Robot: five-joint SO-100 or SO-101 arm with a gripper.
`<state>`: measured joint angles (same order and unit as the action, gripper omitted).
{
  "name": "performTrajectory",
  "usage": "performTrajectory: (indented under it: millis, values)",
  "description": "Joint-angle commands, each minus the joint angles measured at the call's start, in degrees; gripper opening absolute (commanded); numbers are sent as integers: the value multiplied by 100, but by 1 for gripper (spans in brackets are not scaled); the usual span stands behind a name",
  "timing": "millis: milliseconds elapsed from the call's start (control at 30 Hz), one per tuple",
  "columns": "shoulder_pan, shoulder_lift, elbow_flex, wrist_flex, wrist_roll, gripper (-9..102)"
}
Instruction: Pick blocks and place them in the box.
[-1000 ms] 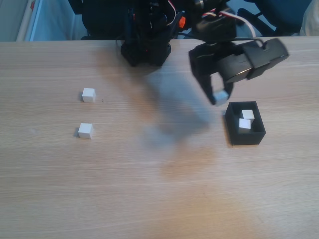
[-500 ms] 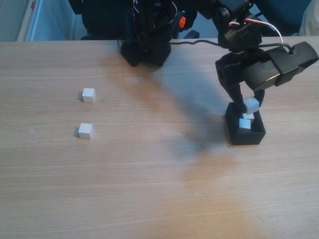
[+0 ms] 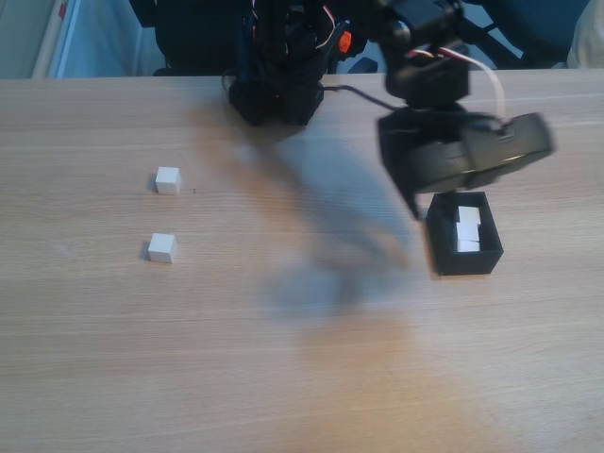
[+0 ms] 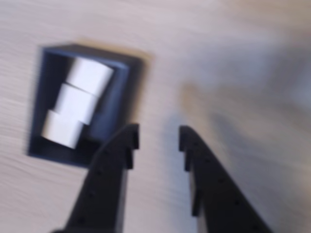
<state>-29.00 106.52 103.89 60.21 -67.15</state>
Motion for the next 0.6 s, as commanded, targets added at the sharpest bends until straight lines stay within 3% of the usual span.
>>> performTrajectory:
  millis: [0,233,433,567]
  values:
    - [721,712,246,932,-360,9]
    - [2892,1696,1169,1301,-1626,11]
    - [4579,1951,1239,1775,-2865,13]
    - [5405,1828,1204,1670,-3507,15]
